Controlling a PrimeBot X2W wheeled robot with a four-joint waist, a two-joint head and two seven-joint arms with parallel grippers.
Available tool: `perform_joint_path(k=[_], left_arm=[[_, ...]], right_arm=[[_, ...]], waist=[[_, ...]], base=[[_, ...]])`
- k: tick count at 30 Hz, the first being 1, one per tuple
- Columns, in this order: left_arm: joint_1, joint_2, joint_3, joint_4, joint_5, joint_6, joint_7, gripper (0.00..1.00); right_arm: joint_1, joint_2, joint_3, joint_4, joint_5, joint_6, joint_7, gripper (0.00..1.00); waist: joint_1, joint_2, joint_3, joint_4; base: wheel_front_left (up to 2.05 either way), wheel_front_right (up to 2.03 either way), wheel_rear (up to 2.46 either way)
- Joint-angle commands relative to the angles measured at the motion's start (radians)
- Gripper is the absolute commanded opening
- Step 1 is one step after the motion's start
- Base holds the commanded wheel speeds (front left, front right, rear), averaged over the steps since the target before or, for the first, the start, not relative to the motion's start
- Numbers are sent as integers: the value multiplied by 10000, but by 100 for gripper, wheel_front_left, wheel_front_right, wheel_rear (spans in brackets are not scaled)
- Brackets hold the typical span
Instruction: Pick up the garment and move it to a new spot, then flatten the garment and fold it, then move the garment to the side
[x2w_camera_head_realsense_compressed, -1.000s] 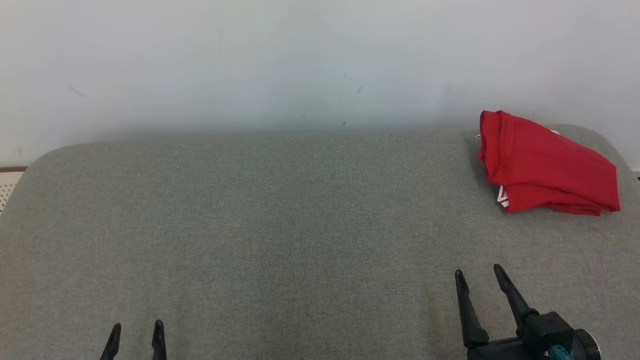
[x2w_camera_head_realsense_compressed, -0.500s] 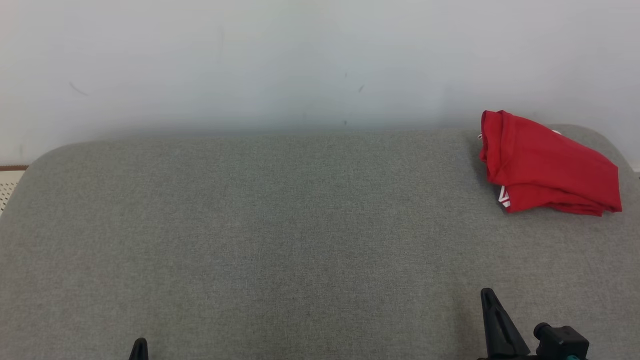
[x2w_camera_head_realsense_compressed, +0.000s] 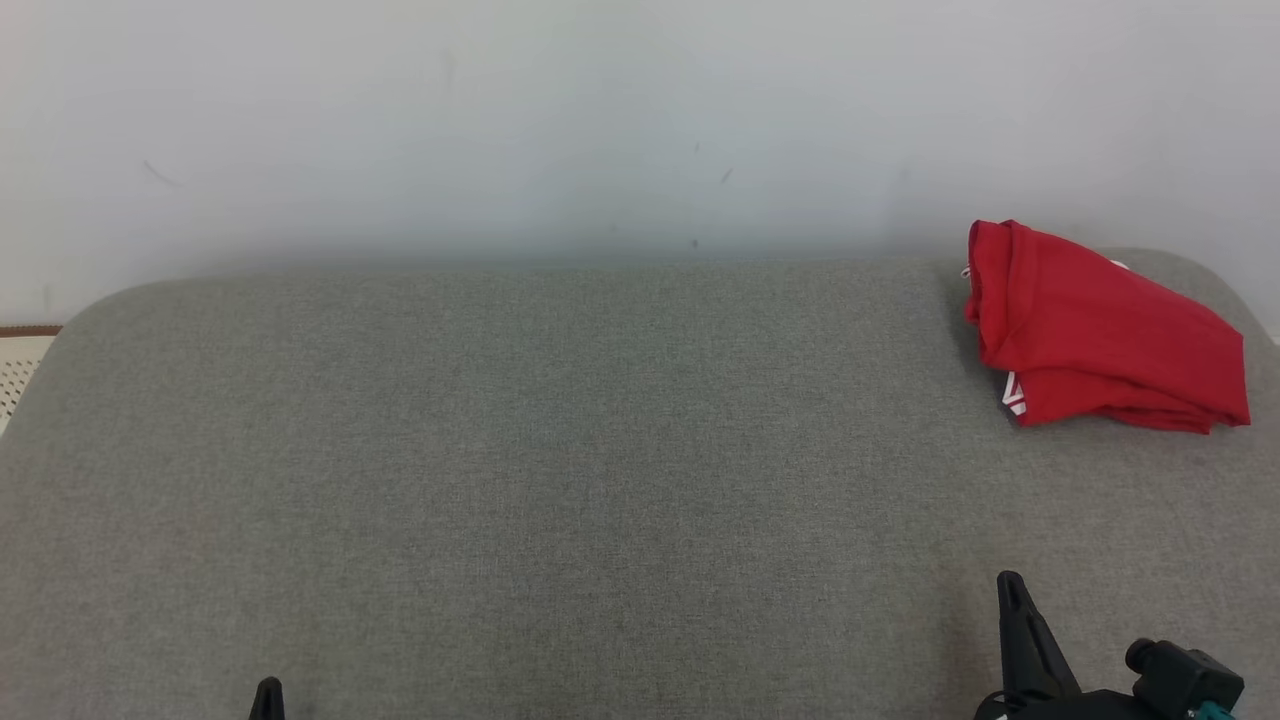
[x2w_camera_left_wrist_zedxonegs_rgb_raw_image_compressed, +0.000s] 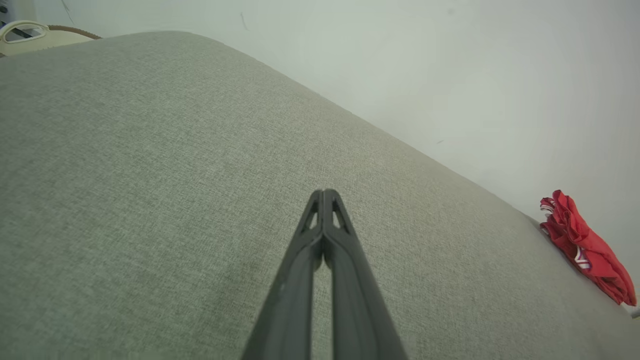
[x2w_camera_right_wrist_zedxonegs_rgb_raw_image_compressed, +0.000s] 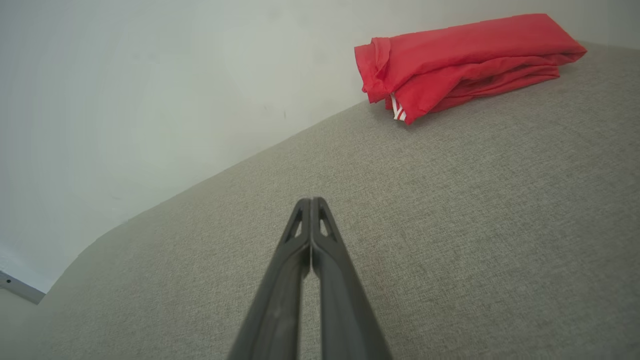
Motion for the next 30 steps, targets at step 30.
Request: perform_joint_path(k=[30], left_arm=[[-710,29,197,462,-4723,-459,1022,0]], right_arm=[[-520,-32,-835,83,4976,1,1146,0]], waist=[[0,-1,63,134]], base=[[0,0,0]])
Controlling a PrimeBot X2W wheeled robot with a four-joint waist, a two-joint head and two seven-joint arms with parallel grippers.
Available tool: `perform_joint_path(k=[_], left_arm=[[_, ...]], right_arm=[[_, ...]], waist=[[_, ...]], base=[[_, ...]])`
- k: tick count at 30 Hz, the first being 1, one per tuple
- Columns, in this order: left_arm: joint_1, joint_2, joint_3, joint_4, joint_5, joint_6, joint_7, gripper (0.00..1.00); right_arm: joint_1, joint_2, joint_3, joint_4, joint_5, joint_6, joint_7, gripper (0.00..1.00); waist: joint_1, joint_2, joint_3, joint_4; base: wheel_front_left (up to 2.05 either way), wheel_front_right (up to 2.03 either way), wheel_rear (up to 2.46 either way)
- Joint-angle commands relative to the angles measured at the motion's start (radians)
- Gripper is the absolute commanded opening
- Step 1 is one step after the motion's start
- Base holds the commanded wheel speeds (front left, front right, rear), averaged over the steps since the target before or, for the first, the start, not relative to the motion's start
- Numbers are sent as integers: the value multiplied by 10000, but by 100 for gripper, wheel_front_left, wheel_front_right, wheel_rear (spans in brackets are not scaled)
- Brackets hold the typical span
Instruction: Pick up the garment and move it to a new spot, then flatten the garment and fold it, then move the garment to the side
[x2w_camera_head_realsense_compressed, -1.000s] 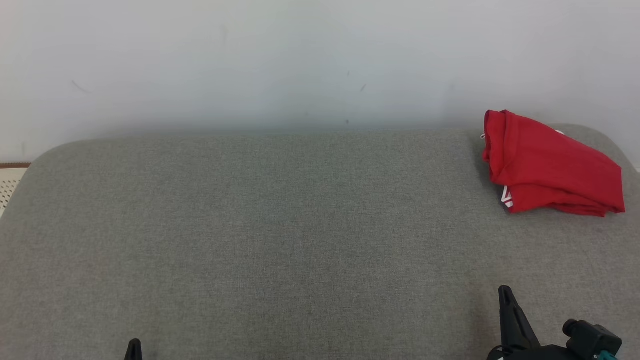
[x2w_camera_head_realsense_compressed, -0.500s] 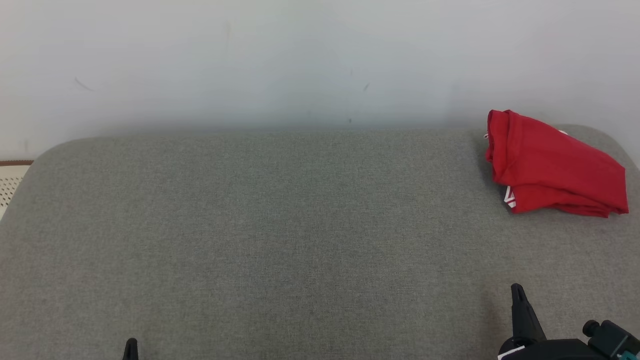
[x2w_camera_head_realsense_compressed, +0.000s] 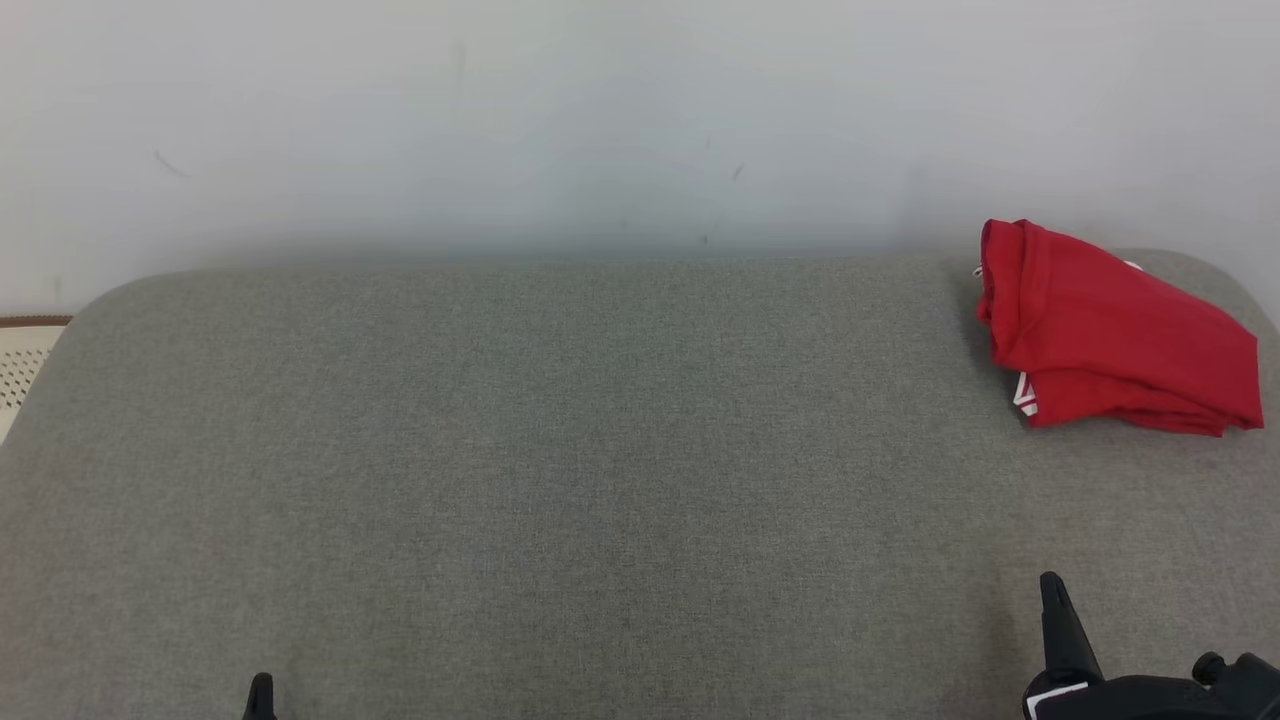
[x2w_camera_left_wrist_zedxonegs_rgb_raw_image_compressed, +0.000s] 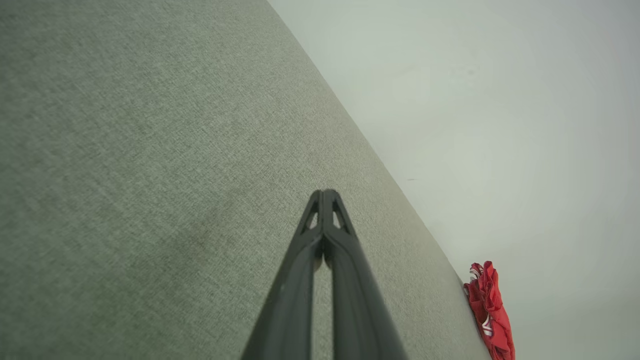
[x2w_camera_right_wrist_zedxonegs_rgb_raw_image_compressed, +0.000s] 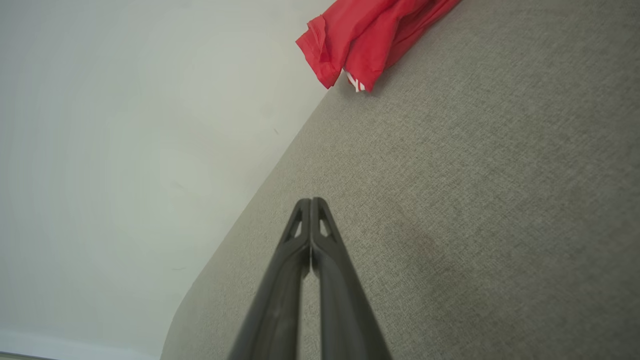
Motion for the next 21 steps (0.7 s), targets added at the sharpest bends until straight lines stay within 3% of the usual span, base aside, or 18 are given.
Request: perform_joint_path(k=[1,21], left_arm=[[-278,23,46,-38,-449,-61,82,0],[-472,25,118,244,-2606,-271,561,0]], right_arm=[[-274,-18,-101,-80,451,3,119,0],[-408,53,-550,31,2640,3,704,0]], waist=[[0,-1,5,10],[0,-1,43,92]], base=[[0,0,0],[0,0,0]])
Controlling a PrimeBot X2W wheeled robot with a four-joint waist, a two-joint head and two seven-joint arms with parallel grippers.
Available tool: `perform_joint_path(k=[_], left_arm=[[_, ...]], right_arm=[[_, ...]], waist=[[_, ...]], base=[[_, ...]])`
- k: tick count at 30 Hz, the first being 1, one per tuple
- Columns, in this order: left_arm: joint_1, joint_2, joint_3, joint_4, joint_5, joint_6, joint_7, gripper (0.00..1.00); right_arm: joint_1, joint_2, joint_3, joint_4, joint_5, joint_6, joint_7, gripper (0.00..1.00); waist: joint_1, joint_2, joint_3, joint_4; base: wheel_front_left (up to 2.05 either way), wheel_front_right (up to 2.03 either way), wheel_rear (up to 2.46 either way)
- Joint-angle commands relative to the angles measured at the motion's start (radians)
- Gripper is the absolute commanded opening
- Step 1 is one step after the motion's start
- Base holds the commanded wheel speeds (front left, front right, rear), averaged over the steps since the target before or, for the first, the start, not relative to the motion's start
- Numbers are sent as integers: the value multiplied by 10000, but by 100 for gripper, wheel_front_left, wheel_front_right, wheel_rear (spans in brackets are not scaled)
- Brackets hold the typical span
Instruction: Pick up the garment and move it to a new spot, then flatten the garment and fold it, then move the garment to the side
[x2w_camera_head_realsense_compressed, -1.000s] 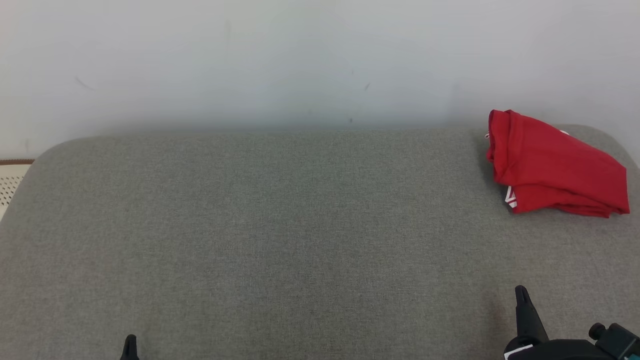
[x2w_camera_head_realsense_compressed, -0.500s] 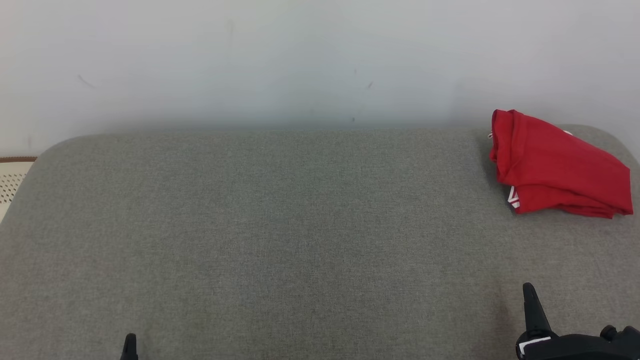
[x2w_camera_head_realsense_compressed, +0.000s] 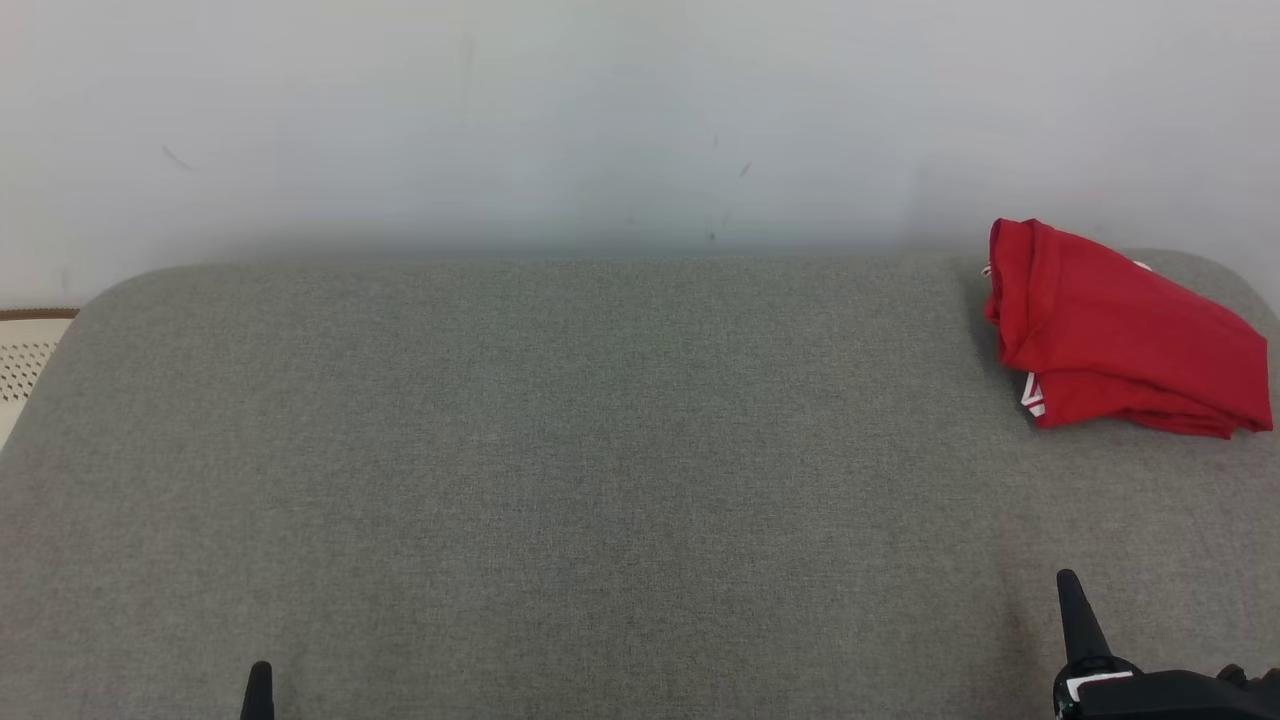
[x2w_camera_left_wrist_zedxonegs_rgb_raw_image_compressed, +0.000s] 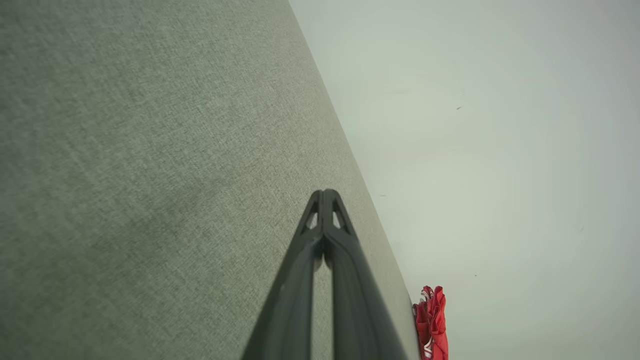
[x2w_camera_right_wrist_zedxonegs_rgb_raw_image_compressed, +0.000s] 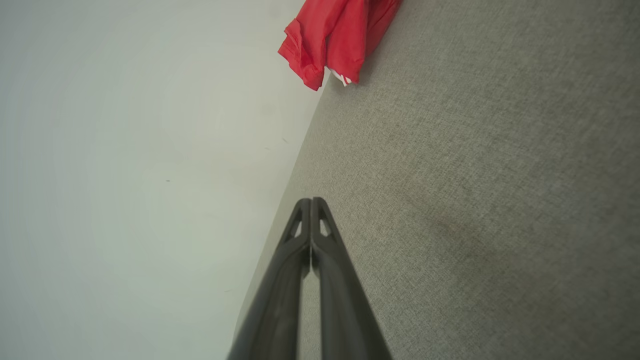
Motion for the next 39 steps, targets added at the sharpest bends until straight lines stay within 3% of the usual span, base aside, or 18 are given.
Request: perform_joint_path(k=[1,39], left_arm=[[-132,24,58,9,-337,-80,65,0],[-446,25,161,425,-3590,-368,801,0]], right_arm=[[-225,5,-70,-32,289,3,62,0],[-356,149,-805,137,3611,4,998,0]], waist=[[0,-1,3,7],[0,-1,78,166]], base=[[0,0,0],[0,0,0]])
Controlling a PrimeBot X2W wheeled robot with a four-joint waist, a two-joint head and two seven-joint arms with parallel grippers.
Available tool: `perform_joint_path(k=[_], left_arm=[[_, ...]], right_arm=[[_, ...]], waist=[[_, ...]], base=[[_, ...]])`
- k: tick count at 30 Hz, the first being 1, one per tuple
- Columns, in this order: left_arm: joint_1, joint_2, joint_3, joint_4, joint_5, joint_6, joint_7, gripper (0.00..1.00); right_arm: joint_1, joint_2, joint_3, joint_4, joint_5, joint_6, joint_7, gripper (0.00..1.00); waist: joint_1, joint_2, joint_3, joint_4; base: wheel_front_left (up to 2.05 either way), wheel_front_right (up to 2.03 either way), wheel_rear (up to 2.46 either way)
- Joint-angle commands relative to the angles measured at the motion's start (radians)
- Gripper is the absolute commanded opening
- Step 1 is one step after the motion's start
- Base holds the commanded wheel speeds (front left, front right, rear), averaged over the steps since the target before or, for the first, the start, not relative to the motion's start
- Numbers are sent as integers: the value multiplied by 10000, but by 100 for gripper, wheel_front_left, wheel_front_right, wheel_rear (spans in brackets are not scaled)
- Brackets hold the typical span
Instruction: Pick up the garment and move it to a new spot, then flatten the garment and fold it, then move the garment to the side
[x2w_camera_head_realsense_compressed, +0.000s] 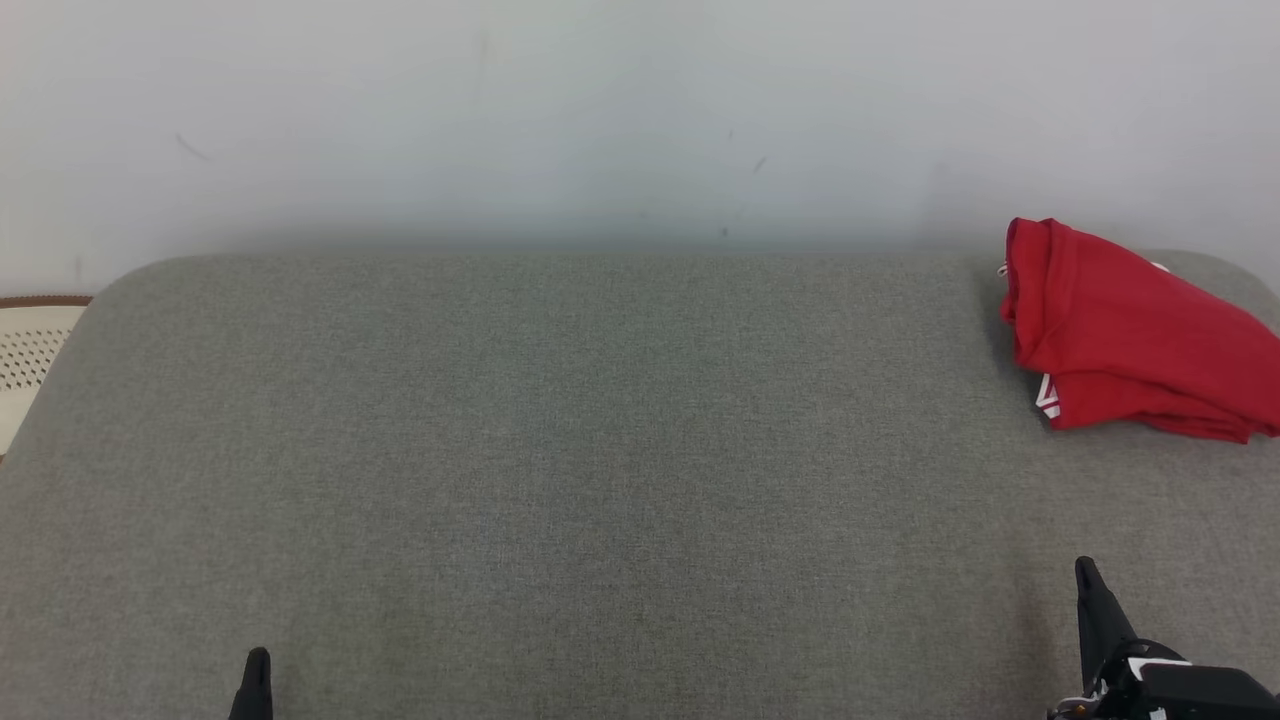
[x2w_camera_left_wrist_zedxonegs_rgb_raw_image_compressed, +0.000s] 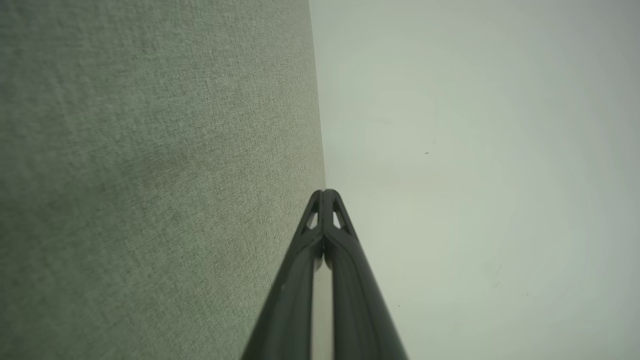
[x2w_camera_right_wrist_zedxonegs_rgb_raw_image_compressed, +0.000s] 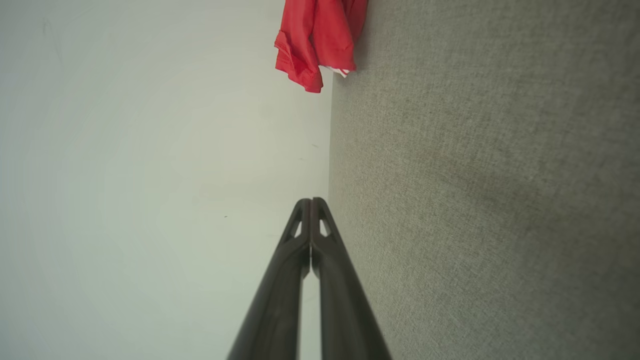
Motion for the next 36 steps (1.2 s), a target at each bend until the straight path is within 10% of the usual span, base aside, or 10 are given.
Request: perform_joint_path(k=[1,36], left_arm=[[-67,17,47,17,-216,-36,51,0],[-187,18,66,142,-1101,-122,268,0]], right_arm=[[-18,30,-47,8,228,4,46,0],[-103,108,-313,55,1065,4,356,0]], waist=[[0,-1,2,5],[0,-1,29,62]], base=[[0,0,0],[0,0,0]])
